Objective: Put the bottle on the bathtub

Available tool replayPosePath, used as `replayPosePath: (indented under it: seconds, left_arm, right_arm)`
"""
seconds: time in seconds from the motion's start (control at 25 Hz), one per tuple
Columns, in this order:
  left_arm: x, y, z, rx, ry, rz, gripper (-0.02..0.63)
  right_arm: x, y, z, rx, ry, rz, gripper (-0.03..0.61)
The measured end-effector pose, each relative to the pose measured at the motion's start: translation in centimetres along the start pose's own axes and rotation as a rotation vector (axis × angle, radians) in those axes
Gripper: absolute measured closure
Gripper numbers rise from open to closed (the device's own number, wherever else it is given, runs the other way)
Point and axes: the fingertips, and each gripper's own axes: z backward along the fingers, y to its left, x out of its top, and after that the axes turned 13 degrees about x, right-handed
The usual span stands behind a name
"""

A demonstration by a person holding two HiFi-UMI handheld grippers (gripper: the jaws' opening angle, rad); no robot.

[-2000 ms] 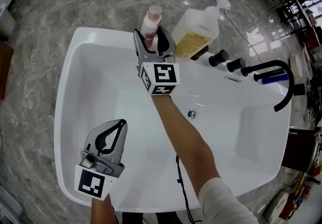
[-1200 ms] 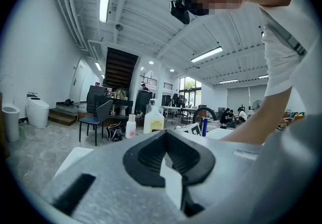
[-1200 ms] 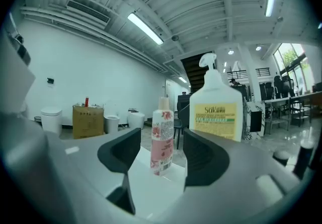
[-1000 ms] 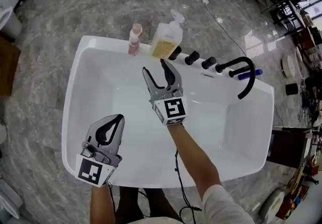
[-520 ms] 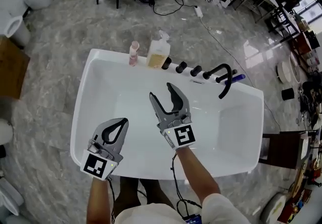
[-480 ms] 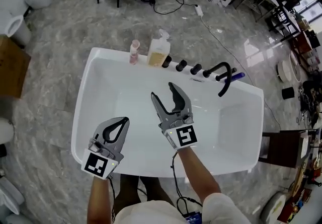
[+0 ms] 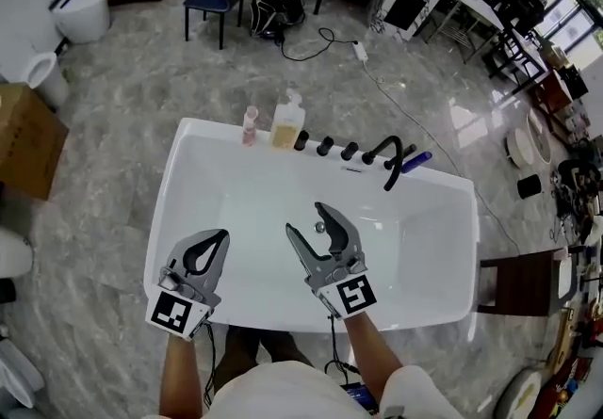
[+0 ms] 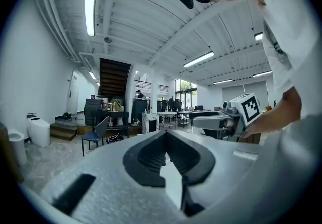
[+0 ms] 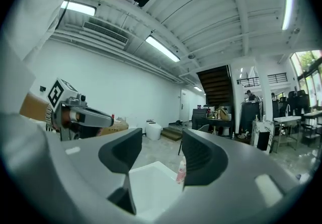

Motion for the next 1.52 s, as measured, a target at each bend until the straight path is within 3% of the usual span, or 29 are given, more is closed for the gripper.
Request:
replayPosePath:
  seconds: [0.24,0.44,0.64,0.72,0.96,1.16,1.52]
  left_arm:
    - [3.1,-0.8,2.6,-0.003,-0.016,-0.039,0.609]
    - [6.6,-2.4,4.2,-0.041,-0.078,-0.053,0.609]
    - [6.3,-2.4,5.5,-0.034,-0.073,-0.029,0.609]
    - [6.4,-2.5,5.8,-0.036,-0.066,-0.033,0.609]
    - [6.7,-2.7,6.4,-0.037,-0.059,-0.048,0.609]
    - [7.1,-3.1,6.4,-0.049,-0.056,-0.050,0.609]
    - [7.1,-4.4,6.0,-0.087,-0.052,-0.061,0.609]
  right_arm:
    - [5.8,3.1,2.8,0.030,-0.055,-0.001,0.337]
    - [10.2,5.3,4.4,0.052,-0.096,0.011,0.337]
    - [11.3,6.2,5.2,0.049,-0.096,0.033,0.351]
    - [12.2,6.2,5.2,0.057,-0.116,0.027,0.416]
    - [13.4,7.1,5.3,0.095,-0.156,0.000,0.421]
    - [13.4,6.9,5.3,0.057,-0.146,0.017,0.559]
    - [12.6,7.4,5.8,0.083,-0.139,-0.011,0.568]
